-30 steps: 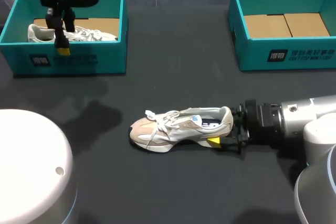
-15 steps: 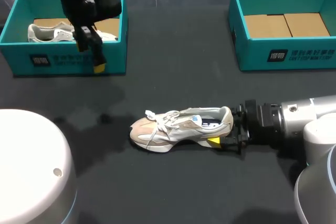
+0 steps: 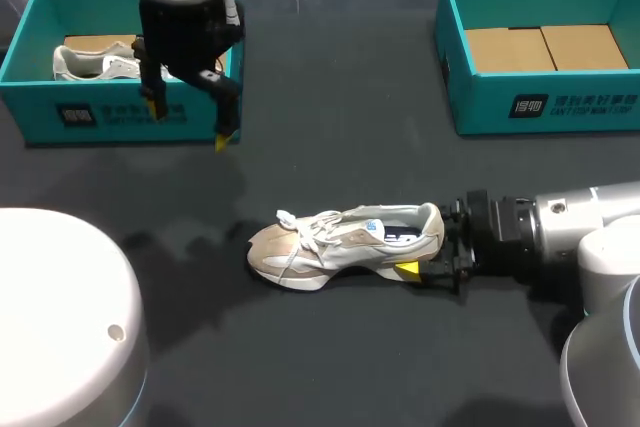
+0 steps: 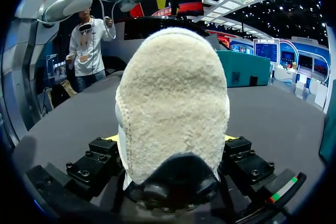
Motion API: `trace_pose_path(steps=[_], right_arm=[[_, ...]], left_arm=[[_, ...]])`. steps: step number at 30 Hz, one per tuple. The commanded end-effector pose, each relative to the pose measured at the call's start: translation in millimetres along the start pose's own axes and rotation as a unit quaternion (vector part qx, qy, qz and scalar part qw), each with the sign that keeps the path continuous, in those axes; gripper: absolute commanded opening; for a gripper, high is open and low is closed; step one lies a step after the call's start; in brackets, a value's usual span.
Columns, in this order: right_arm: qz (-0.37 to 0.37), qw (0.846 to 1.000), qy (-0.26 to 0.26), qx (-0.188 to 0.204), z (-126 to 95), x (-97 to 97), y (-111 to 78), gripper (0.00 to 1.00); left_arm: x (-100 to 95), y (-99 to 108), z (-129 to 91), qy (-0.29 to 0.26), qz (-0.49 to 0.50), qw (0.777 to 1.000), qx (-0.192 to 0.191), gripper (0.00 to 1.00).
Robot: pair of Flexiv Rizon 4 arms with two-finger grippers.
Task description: Take the shoe out of the shoebox, open the shoe tongue, remove and reinsert the insole, then place the shoe into the shoebox
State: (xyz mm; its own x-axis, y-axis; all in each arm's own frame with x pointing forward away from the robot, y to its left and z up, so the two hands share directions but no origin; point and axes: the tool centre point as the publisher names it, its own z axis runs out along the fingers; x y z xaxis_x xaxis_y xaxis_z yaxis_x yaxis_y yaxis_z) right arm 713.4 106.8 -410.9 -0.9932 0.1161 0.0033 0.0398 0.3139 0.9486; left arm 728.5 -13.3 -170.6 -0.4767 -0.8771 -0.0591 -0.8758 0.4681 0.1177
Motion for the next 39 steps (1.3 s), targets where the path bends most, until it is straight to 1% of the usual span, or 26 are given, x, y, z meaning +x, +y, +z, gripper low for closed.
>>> trace_pose_path(steps=[1, 2, 3, 4, 5, 6, 7, 8, 9, 11, 12, 13, 25, 26, 27, 28, 29, 30, 34, 35, 36, 37, 38, 39], right_arm=[[0.000, 1.000, -0.001, 0.002, -0.1, 1.4, 1.0, 0.00], [0.000, 1.000, -0.001, 0.002, -0.1, 1.4, 1.0, 0.00], [0.000, 1.000, -0.001, 0.002, -0.1, 1.4, 1.0, 0.00], [0.000, 1.000, -0.001, 0.002, -0.1, 1.4, 1.0, 0.00], [0.000, 1.000, -0.001, 0.002, -0.1, 1.4, 1.0, 0.00], [0.000, 1.000, -0.001, 0.002, -0.1, 1.4, 1.0, 0.00], [0.000, 1.000, -0.001, 0.002, -0.1, 1.4, 1.0, 0.00], [0.000, 1.000, -0.001, 0.002, -0.1, 1.4, 1.0, 0.00], [0.000, 1.000, -0.001, 0.002, -0.1, 1.4, 1.0, 0.00], [0.000, 1.000, -0.001, 0.002, -0.1, 1.4, 1.0, 0.00], [0.000, 1.000, -0.001, 0.002, -0.1, 1.4, 1.0, 0.00], [0.000, 1.000, -0.001, 0.002, -0.1, 1.4, 1.0, 0.00], [0.000, 1.000, -0.001, 0.002, -0.1, 1.4, 1.0, 0.00], [0.000, 1.000, -0.001, 0.002, -0.1, 1.4, 1.0, 0.00], [0.000, 1.000, -0.001, 0.002, -0.1, 1.4, 1.0, 0.00], [0.000, 1.000, -0.001, 0.002, -0.1, 1.4, 1.0, 0.00], [0.000, 1.000, -0.001, 0.002, -0.1, 1.4, 1.0, 0.00], [0.000, 1.000, -0.001, 0.002, -0.1, 1.4, 1.0, 0.00], [0.000, 1.000, -0.001, 0.002, -0.1, 1.4, 1.0, 0.00], [0.000, 1.000, -0.001, 0.002, -0.1, 1.4, 1.0, 0.00], [0.000, 1.000, -0.001, 0.002, -0.1, 1.4, 1.0, 0.00], [0.000, 1.000, -0.001, 0.002, -0.1, 1.4, 1.0, 0.00], [0.000, 1.000, -0.001, 0.002, -0.1, 1.4, 1.0, 0.00], [0.000, 1.000, -0.001, 0.002, -0.1, 1.4, 1.0, 0.00]], left_arm=[[25.2, 0.6, 3.9, -0.008, -0.036, 0.999, -0.004, 1.00], [32.1, 2.0, 5.5, -0.011, -0.034, 0.999, 0.001, 1.00], [42.3, 0.2, 7.8, -0.024, -0.059, 0.998, 0.008, 1.00], [45.8, -0.7, 8.6, -0.017, -0.056, 0.998, 0.005, 1.00], [52.8, -4.2, 10.0, -0.016, -0.077, 0.997, 0.000, 1.00], [58.8, -8.2, 12.6, -0.019, -0.085, 0.996, 0.003, 1.00], [62.9, -10.6, 14.1, -0.017, -0.088, 0.996, -0.005, 1.00], [71.6, -17.1, 17.5, -0.026, -0.116, 0.993, -0.001, 1.00], [77.7, -19.4, 19.2, -0.021, -0.103, 0.994, -0.013, 1.00], [91.1, -26.3, 23.1, -0.021, -0.138, 0.990, -0.013, 1.00], [99.6, -31.6, 25.4, -0.016, -0.143, 0.989, -0.034, 1.00], [107.7, -37.7, 27.4, -0.012, -0.159, 0.986, -0.038, 1.00], [107.7, -37.7, 27.4, -0.012, -0.159, 0.986, -0.038, 1.00], [111.8, -39.5, 31.1, -0.013, -0.168, 0.985, -0.034, 1.00], [116.7, -40.9, 33.6, -0.007, -0.182, 0.983, -0.037, 1.00], [123.0, -43.0, 35.6, -0.010, -0.202, 0.978, -0.050, 1.00], [129.0, -43.7, 39.1, -0.010, -0.212, 0.976, -0.046, 1.00], [134.2, -44.7, 41.8, -0.013, -0.221, 0.974, -0.053, 1.00], [156.2, -50.0, 53.2, -0.026, -0.240, 0.969, -0.047, 1.00], [162.1, -52.8, 56.2, -0.029, -0.251, 0.967, -0.045, 1.00], [168.8, -57.4, 59.5, -0.033, -0.249, 0.967, -0.050, 1.00], [175.5, -63.4, 63.0, -0.043, -0.237, 0.968, -0.065, 1.00], [183.0, -72.7, 67.2, -0.047, -0.251, 0.964, -0.066, 1.00], [183.0, -72.7, 67.2, -0.047, -0.251, 0.964, -0.066, 1.00]])
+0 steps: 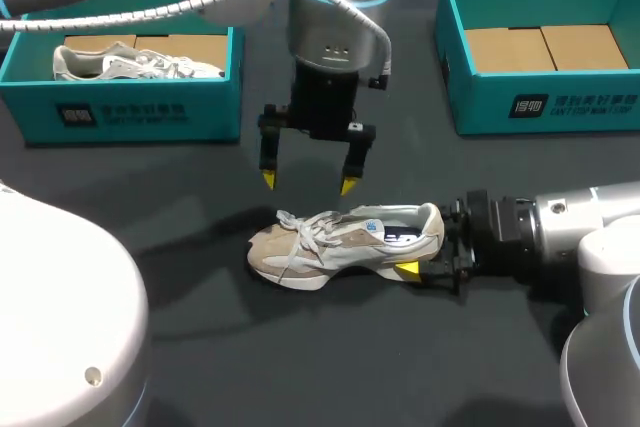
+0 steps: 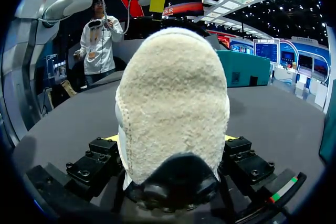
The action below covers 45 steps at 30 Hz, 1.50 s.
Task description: Take the shoe out of the shoebox, open the shoe tongue, remove and reinsert the insole, then place the shoe into the shoebox
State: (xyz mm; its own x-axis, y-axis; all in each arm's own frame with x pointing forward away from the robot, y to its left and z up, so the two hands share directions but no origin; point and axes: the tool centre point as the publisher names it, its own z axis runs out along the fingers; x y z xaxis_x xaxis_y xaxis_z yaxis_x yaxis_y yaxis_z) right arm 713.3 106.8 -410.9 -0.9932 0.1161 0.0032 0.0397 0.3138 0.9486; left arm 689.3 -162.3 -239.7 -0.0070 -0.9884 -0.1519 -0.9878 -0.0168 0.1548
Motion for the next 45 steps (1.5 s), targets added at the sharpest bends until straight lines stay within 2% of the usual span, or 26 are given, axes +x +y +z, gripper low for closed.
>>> trace_pose_path(steps=[1, 10, 17, 28, 32, 42, 45], right_arm=[[0.000, 1.000, -0.001, 0.002, -0.1, 1.4, 1.0, 0.00], [0.000, 1.000, -0.001, 0.002, -0.1, 1.4, 1.0, 0.00], [0.000, 1.000, -0.001, 0.002, -0.1, 1.4, 1.0, 0.00], [0.000, 1.000, -0.001, 0.002, -0.1, 1.4, 1.0, 0.00], [0.000, 1.000, -0.001, 0.002, -0.1, 1.4, 1.0, 0.00], [0.000, 1.000, -0.001, 0.002, -0.1, 1.4, 1.0, 0.00], [0.000, 1.000, -0.001, 0.002, -0.1, 1.4, 1.0, 0.00]], left_arm=[[40.3, -12.4, 9.0, -0.039, -0.008, 0.999, -0.013, 1.00], [40.3, -12.4, 9.0, -0.039, -0.008, 0.999, -0.013, 1.00], [69.3, -15.2, 33.9, -0.065, -0.018, 0.998, -0.012, 1.00], [100.5, -19.3, 61.9, -0.097, -0.028, 0.995, -0.022, 1.00], [105.2, -21.2, 70.1, -0.107, -0.037, 0.993, -0.021, 0.96], [110.2, -24.6, 86.5, -0.130, -0.051, 0.990, -0.022, 0.97], [108.9, -24.9, 90.2, -0.140, -0.054, 0.988, -0.024, 0.93]])
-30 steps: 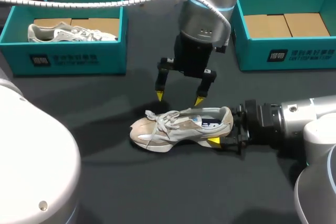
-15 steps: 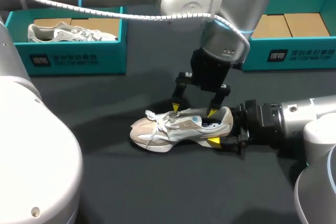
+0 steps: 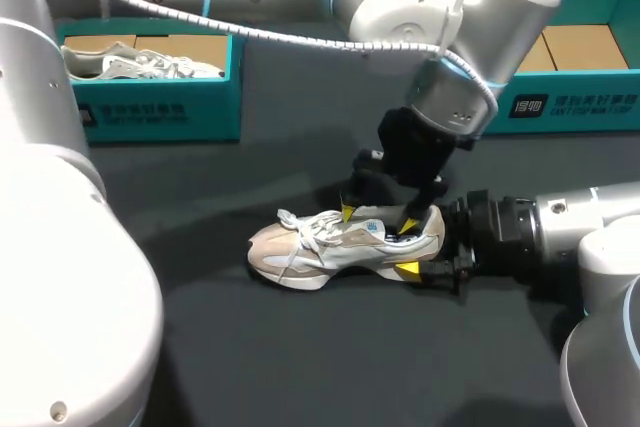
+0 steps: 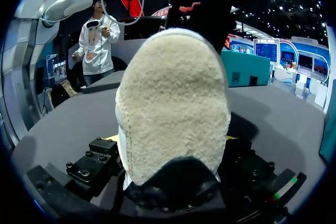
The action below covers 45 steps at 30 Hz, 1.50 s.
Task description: Take the shoe out of the shoebox, open the shoe tongue, remove and reinsert the insole, then place the shoe into the shoebox
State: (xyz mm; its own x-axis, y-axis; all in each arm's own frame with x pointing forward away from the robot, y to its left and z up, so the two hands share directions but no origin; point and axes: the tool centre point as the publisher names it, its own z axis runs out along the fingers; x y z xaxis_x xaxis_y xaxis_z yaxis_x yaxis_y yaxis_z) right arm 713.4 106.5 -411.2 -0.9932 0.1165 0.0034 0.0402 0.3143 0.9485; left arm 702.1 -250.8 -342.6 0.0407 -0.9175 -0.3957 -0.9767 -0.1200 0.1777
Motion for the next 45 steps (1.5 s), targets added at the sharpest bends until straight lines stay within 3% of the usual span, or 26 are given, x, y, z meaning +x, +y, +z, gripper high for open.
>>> trace_pose_path(steps=[1, 6, 16, 22, 27, 34, 40, 43, 45], right_arm=[[0.000, 1.000, -0.001, 0.002, 0.1, 1.5, 1.4, 0.00], [0.000, 1.000, -0.001, 0.002, 0.1, 1.5, 1.4, 0.00], [0.000, 1.000, -0.001, 0.002, 0.1, 1.5, 1.4, 0.00], [0.000, 1.000, -0.001, 0.002, 0.1, 1.5, 1.4, 0.00], [0.000, 1.000, -0.001, 0.002, 0.1, 1.5, 1.4, 0.00], [0.000, 1.000, -0.001, 0.002, 0.1, 1.5, 1.4, 0.00], [0.000, 1.000, -0.001, 0.002, 0.1, 1.5, 1.4, 0.00], [0.000, 1.000, -0.001, 0.002, 0.1, 1.5, 1.4, 0.00], [0.000, 1.000, -0.001, 0.002, 0.1, 1.5, 1.4, 0.00]], left_arm=[[5.9, 2.7, 5.7, -0.027, -0.007, 1.000, -0.001, 0.93], [-1.9, 4.4, 13.9, -0.053, -0.002, 0.998, -0.017, 0.91], [-17.7, 7.2, 20.5, -0.076, -0.008, 0.997, -0.017, 0.75], [-27.8, 10.1, 15.0, -0.073, -0.003, 0.997, -0.019, 0.59], [-33.0, 11.8, 7.5, -0.063, 0.009, 0.998, -0.021, 0.58], [-36.3, 10.3, 2.6, -0.058, 0.022, 0.998, -0.023, 0.43], [-45.3, 10.8, -2.3, -0.049, 0.035, 0.998, -0.007, 0.38], [-50.4, 11.3, -4.6, -0.041, 0.039, 0.998, -0.002, 0.29], [-55.9, 12.4, -5.9, -0.035, 0.041, 0.999, -0.001, 0.13]])
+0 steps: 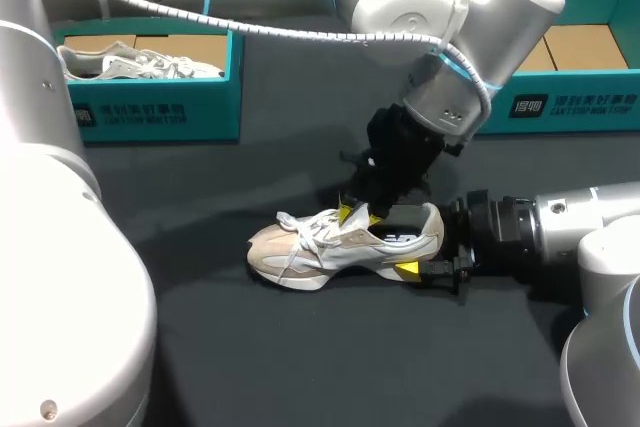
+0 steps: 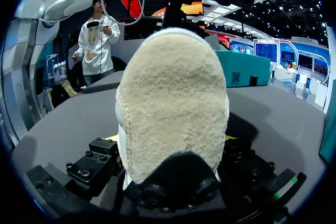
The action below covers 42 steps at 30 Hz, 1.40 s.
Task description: Take the shoe out of the shoebox, open the shoe tongue, remove and reinsert the insole, then place the shoe into the shoebox
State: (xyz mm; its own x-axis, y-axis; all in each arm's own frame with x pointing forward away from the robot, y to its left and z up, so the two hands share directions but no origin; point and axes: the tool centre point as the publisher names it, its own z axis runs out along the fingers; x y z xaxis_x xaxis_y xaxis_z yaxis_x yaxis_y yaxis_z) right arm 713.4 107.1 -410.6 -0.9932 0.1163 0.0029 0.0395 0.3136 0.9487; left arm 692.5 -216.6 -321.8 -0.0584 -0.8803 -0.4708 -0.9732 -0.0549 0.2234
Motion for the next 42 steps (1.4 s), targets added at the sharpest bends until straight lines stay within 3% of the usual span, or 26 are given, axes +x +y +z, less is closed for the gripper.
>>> trace_pose_path(steps=[1, 2, 11, 18, 23, 32, 37, 42], right_arm=[[0.000, 1.000, -0.001, 0.002, -0.2, 1.4, 0.7, 0.00], [0.000, 1.000, -0.001, 0.002, -0.2, 1.4, 0.7, 0.00], [0.000, 1.000, -0.001, 0.002, -0.2, 1.4, 0.7, 0.00], [0.000, 1.000, -0.001, 0.002, -0.2, 1.4, 0.7, 0.00], [0.000, 1.000, -0.001, 0.002, -0.2, 1.4, 0.7, 0.00], [0.000, 1.000, -0.001, 0.002, -0.2, 1.4, 0.7, 0.00], [0.000, 1.000, -0.001, 0.002, -0.2, 1.4, 0.7, 0.00], [0.000, 1.000, -0.001, 0.002, -0.2, 1.4, 0.7, 0.00]], left_arm=[[-18.2, 5.3, -0.5, 0.020, 0.003, 1.000, 0.008, 0.06], [-21.0, 6.0, -0.6, 0.024, 0.003, 1.000, 0.009, 0.00], [-52.9, 6.6, -3.6, 0.098, -0.012, 0.995, 0.004, 0.00], [-75.6, 7.5, 9.9, 0.135, -0.038, 0.990, 0.000, 0.00], [-86.4, 7.0, 25.6, 0.133, -0.049, 0.990, -0.018, 0.00], [-89.2, 2.3, 56.0, 0.107, -0.078, 0.991, -0.032, 0.01], [-85.0, 1.5, 69.5, 0.087, -0.081, 0.992, -0.033, 0.10], [-82.3, -0.5, 82.9, 0.061, -0.082, 0.994, -0.038, 0.39]])
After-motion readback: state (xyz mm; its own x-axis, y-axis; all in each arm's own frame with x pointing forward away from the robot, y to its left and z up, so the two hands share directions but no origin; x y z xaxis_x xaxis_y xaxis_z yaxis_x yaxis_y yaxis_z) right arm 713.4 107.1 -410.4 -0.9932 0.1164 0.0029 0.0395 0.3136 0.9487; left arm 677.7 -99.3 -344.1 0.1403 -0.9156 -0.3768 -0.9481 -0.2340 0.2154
